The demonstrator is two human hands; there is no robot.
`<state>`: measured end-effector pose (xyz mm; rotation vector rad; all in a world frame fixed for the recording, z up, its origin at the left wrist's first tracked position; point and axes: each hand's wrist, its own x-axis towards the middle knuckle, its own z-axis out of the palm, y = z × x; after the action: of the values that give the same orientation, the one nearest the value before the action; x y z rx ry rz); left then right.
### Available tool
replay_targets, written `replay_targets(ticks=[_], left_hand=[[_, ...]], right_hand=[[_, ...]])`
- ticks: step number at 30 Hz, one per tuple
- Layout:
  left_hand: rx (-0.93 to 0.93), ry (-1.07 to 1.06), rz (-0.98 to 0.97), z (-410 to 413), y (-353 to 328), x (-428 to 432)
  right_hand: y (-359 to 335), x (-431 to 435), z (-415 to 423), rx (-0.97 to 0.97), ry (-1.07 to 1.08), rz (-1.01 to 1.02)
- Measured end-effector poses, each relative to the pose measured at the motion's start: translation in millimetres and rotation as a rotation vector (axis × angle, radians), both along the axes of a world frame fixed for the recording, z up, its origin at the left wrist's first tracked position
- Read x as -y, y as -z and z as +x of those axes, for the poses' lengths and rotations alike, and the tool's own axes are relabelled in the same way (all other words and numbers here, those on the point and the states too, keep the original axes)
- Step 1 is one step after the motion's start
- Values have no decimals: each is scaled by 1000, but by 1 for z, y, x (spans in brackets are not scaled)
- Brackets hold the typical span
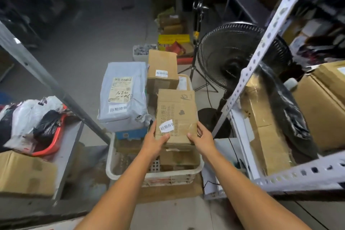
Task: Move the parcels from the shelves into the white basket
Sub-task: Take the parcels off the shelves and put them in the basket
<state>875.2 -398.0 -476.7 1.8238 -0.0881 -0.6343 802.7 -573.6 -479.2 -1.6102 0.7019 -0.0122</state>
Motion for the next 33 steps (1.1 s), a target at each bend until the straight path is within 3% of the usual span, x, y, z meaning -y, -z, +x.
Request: replay_targets(ticks=[8, 16, 24, 33], left_hand=[[16, 31, 116, 6, 6, 2], [141, 234, 364, -17, -24, -30], [363, 662, 537, -71, -95, -40], [736, 1088, 565, -200, -181, 76]], right_hand=[[-5, 7, 7, -38, -71, -36], [-48, -6, -35, -176, 43, -105], [-108, -21, -161, -312, 91, -362], [-177, 16, -364, -452, 306, -556]])
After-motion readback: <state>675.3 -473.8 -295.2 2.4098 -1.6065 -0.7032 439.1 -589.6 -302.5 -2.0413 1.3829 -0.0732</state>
